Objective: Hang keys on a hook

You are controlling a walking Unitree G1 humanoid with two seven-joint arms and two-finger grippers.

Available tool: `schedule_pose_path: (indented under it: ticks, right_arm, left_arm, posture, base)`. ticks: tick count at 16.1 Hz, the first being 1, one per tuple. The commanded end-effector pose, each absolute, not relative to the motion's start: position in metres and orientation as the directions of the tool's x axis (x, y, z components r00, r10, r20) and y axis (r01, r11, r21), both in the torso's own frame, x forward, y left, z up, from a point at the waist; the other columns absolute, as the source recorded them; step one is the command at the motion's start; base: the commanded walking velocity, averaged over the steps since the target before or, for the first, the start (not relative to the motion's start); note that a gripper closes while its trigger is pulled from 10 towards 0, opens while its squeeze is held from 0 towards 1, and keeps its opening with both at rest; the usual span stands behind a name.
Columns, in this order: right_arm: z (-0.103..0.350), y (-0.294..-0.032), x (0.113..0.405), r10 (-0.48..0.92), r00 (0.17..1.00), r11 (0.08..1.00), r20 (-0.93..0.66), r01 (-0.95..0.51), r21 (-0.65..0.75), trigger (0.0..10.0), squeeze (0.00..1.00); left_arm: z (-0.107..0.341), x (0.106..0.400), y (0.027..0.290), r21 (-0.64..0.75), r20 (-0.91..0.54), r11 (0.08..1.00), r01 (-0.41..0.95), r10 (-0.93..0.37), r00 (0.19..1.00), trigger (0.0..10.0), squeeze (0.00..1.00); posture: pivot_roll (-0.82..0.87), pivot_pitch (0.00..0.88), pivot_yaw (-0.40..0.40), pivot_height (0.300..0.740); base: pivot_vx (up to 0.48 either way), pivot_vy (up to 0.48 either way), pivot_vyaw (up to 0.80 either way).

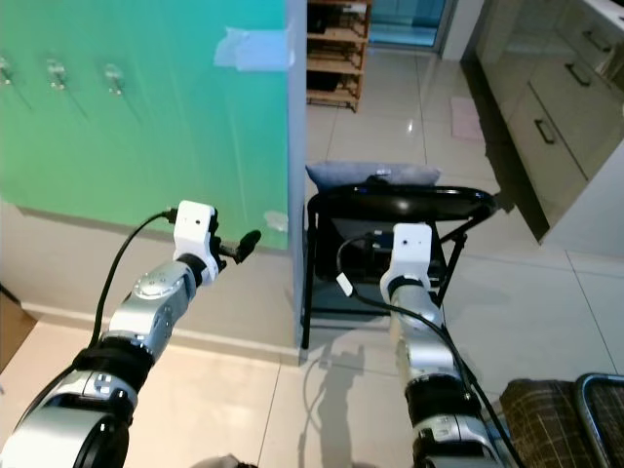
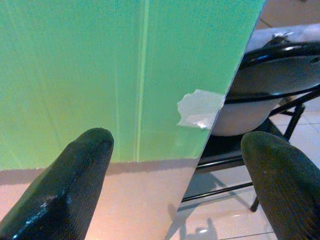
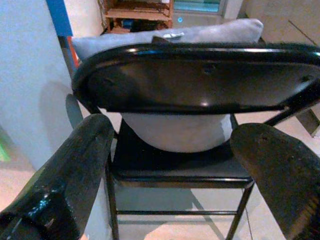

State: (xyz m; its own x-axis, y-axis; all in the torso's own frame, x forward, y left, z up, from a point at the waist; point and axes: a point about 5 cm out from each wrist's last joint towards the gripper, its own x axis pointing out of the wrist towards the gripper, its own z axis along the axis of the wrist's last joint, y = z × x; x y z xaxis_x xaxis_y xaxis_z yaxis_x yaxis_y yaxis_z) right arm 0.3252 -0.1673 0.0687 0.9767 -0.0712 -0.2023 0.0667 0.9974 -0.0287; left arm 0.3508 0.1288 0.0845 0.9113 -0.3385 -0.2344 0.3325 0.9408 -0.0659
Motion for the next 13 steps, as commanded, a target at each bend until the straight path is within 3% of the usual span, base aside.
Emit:
schedule_pose_path:
  ticks: [1,2,4,6,9,13]
  right_arm:
    - [0.069,-0.168,0.327,-0.068,0.980,0.998,-0.189,0.067,-0.011,10.0,0.00]
    - [0.068,-0.170,0.324,-0.067,0.979,0.998,-0.190,0.070,0.006,10.0,0.00]
    - [0.049,-0.185,0.284,-0.055,0.977,0.998,-0.205,0.061,0.027,10.0,0.00]
    - [0.035,-0.188,0.268,-0.067,0.968,0.997,-0.243,0.074,0.019,10.0,0.00]
    - [0.039,-0.177,0.272,-0.043,0.973,0.998,-0.228,0.050,0.025,10.0,0.00]
    - [0.044,-0.179,0.280,-0.052,0.974,0.998,-0.221,0.061,0.033,10.0,0.00]
  left_arm:
    - [0.089,0.354,0.126,-0.074,-0.217,0.930,0.359,-0.367,0.905,10.0,0.00]
    - [0.088,0.352,0.128,-0.076,-0.214,0.929,0.362,-0.370,0.904,10.0,0.00]
    - [0.066,0.312,0.157,-0.036,-0.226,0.909,0.414,-0.411,0.883,10.0,0.00]
    - [0.055,0.296,0.153,-0.056,-0.246,0.893,0.446,-0.445,0.861,10.0,0.00]
    - [0.059,0.302,0.144,-0.036,-0.223,0.893,0.448,-0.445,0.868,10.0,0.00]
    - [0.065,0.307,0.154,-0.063,-0.204,0.916,0.395,-0.399,0.894,10.0,0.00]
  posture:
    - [-0.05,0.000,0.009,0.740]
    - [-0.06,0.000,0.009,0.740]
    - [-0.07,0.000,0.005,0.740]
    - [-0.07,0.000,0.011,0.740]
    - [-0.07,0.000,0.016,0.740]
    - [-0.07,0.000,0.011,0.740]
  base:
    - [0.000,0.000,0.00]
    - [0.000,0.000,0.00]
    - [0.000,0.000,0.00]
    - [0.000,0.000,0.00]
    - [0.000,0.000,0.00]
    - [0.000,0.461,0.00]
